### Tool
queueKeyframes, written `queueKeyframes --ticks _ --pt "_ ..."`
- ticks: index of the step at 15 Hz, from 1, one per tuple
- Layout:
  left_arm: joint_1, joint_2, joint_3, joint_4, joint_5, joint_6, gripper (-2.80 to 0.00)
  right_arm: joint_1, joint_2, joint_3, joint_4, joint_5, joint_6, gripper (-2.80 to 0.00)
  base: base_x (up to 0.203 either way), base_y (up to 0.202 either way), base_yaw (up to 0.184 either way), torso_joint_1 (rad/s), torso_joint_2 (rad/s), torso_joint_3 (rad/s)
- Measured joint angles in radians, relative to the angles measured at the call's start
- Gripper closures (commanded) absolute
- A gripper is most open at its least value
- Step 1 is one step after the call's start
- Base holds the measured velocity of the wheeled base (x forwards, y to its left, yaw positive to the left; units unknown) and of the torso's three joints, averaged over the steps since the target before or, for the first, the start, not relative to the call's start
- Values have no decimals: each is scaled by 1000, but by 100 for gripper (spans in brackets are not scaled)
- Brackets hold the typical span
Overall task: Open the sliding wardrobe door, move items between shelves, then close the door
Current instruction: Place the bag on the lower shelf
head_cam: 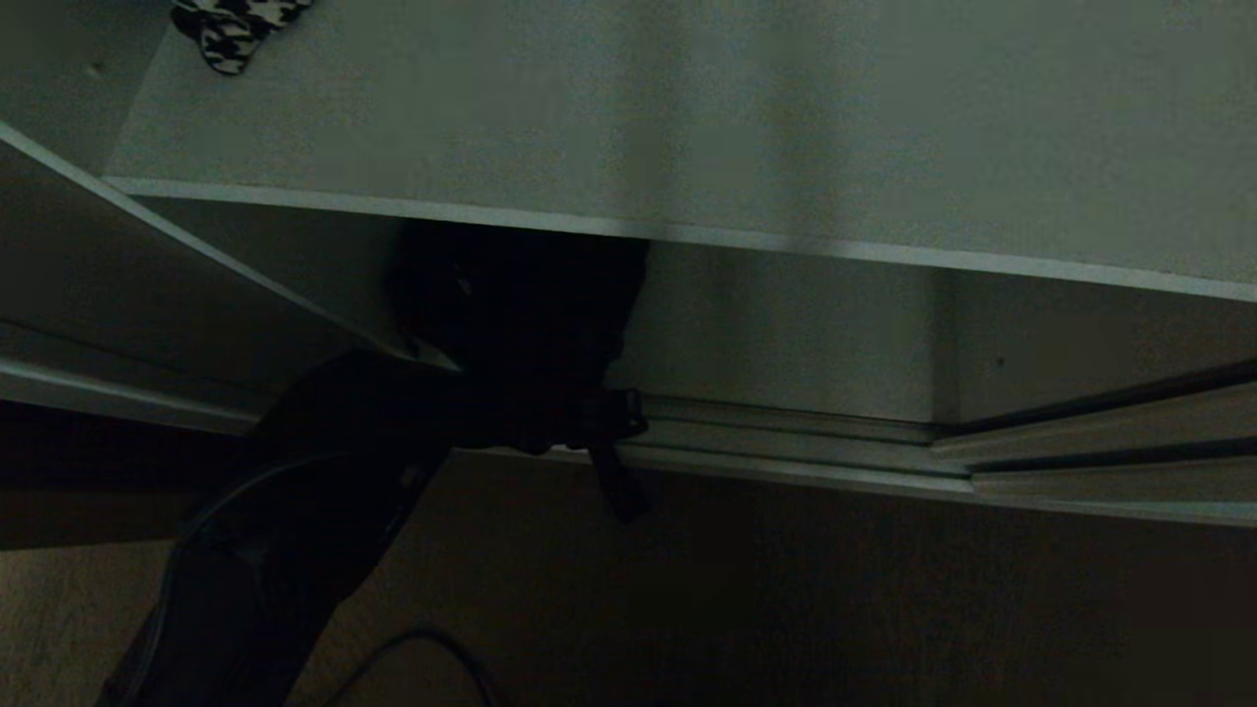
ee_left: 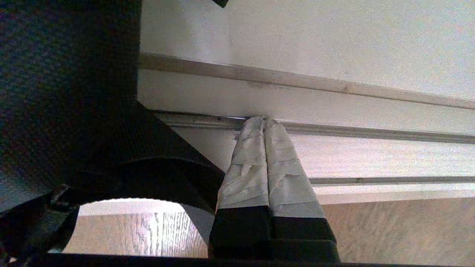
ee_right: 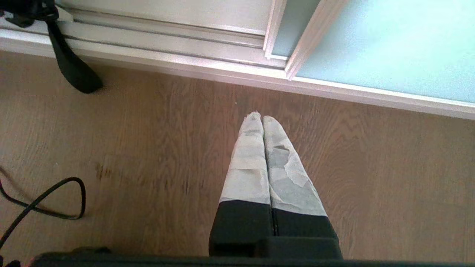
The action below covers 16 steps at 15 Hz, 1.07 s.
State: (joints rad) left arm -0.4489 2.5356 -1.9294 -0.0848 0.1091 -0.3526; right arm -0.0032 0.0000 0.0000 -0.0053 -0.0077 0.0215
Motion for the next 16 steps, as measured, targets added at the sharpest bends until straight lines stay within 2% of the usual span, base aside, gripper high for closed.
queueKeyframes --ticks 2,4,5,9,14,16 --pt "0 12 -1 -18 8 -12 0 0 0 0 0 0 0 0 0 0 0 0 0 0" --pt "0 0 1 -42 6 -64 0 0 0 0 0 0 0 0 0 0 0 0 0 0" --pt "0 -10 -2 -91 6 -88 0 0 0 0 0 0 0 0 0 0 0 0 0 0" --pt "-8 -67 3 -182 25 -101 0 0 0 0 0 0 0 0 0 0 0 0 0 0" --pt "-63 -183 182 -182 31 -101 0 -1 0 0 0 0 0 0 0 0 0 0 0 0" --pt "-84 -226 244 -187 55 -93 0 1 0 0 0 0 0 0 0 0 0 0 0 0"
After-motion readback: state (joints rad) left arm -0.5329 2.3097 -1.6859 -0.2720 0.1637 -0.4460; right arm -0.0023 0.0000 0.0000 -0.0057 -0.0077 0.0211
